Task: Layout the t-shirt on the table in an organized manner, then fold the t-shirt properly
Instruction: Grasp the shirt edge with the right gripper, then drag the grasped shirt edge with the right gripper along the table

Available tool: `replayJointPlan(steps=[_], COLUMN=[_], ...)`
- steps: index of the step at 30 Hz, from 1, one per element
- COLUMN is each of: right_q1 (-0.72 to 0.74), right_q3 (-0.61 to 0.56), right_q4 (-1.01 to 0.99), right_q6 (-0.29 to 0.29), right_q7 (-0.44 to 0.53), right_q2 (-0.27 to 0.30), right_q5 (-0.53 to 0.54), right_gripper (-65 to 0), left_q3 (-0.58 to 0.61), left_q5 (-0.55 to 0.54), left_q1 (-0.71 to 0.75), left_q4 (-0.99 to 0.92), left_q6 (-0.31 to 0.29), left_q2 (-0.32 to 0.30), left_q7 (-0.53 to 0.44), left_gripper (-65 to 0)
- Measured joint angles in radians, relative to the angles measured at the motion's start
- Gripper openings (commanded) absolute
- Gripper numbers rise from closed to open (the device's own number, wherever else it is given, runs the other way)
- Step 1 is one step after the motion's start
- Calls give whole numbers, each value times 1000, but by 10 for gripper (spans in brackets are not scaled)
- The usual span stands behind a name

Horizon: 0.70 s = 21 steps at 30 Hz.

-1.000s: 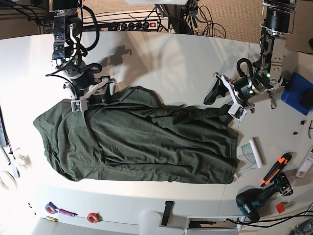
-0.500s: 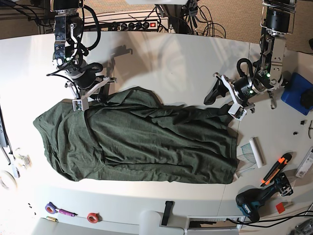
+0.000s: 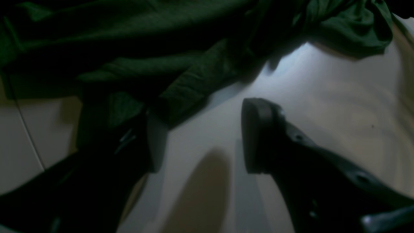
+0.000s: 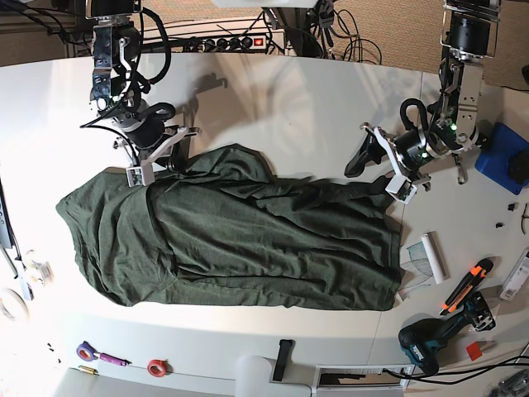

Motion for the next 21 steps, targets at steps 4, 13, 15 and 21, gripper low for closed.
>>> replayJointPlan(steps=[4, 13, 15, 21], right_q1=[-34, -57, -58, 14], right_q3=[9, 141, 163, 171], right_q4=[105, 390, 431, 469], right_q6=[1, 5, 1, 8], right_q7=[-103, -137, -122, -36], right_q2=[2, 0, 0, 0], right_q5=[-59, -116, -118, -116], right_gripper=[-650, -650, -650, -650], left_q3=[0, 0, 0, 0], left_q5=[0, -2, -2, -3], left_q1=[1, 5, 5, 5], left_q4=[0, 0, 0, 0], left_q6=[0, 0, 0, 0], left_q2=[0, 0, 0, 0], left_q7=[0, 0, 0, 0], left_gripper=[-305, -305, -305, -305])
